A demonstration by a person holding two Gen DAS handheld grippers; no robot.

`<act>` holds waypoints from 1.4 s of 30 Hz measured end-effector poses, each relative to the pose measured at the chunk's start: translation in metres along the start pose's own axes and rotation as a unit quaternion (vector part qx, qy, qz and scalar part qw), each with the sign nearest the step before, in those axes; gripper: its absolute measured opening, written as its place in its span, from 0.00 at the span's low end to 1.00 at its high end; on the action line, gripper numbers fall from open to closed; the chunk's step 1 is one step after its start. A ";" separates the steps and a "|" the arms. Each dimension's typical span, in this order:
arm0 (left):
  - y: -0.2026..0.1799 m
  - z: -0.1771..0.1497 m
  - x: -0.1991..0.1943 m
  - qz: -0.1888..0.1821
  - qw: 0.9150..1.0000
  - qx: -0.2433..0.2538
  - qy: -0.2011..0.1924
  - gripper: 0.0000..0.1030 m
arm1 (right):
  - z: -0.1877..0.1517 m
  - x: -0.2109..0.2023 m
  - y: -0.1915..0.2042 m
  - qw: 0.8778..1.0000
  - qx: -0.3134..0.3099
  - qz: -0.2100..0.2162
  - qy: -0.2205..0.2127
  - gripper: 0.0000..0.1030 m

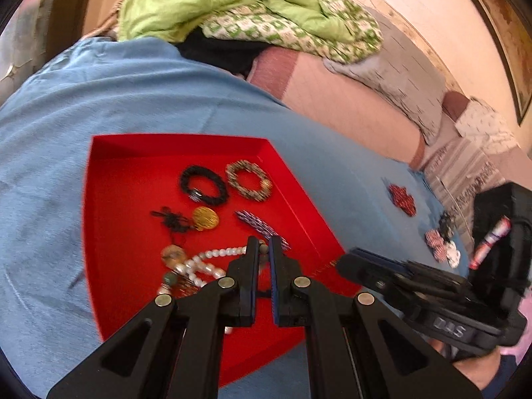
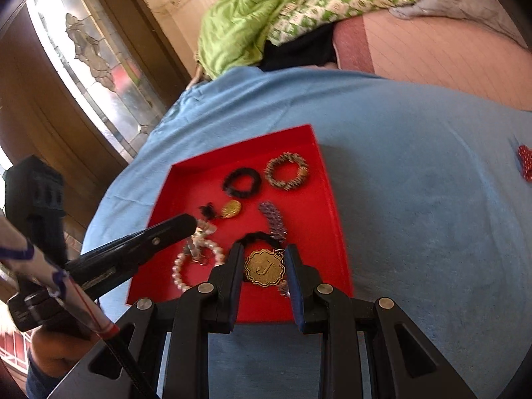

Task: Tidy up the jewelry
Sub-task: 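Carry the medallion and the pearl necklace over to the tray and lower them, then open both tools over the tray and withdraw them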

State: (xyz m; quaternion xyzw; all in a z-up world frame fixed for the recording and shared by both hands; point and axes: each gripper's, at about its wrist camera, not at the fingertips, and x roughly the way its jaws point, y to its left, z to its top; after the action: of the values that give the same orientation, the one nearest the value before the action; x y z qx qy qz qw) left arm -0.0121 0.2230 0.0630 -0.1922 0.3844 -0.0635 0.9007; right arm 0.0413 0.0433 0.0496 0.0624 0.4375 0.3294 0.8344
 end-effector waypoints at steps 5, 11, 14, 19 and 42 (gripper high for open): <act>-0.007 -0.001 0.005 -0.003 1.000 0.012 0.006 0.05 | 0.000 0.007 -0.014 1.000 0.027 -0.002 0.007 0.26; 0.005 0.023 0.019 0.001 1.000 -0.011 -0.006 0.05 | -0.002 0.012 -0.015 0.999 0.030 -0.011 0.013 0.26; 0.004 0.027 0.026 0.005 1.000 -0.011 -0.007 0.05 | -0.002 0.014 -0.014 0.999 0.026 -0.013 0.016 0.26; 0.009 0.031 0.033 0.018 1.000 -0.017 -0.012 0.05 | -0.002 0.017 -0.013 0.999 0.027 -0.016 0.018 0.26; -0.001 0.024 0.012 0.049 0.998 0.006 -0.046 0.42 | -0.003 0.000 -0.008 1.000 0.025 -0.014 0.012 0.32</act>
State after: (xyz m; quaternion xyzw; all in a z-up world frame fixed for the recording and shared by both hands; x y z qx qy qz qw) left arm 0.0136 0.2259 0.0705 -0.1708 0.3507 -0.0126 0.9207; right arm 0.0428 0.0363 0.0446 0.0728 0.4564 0.3077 0.8317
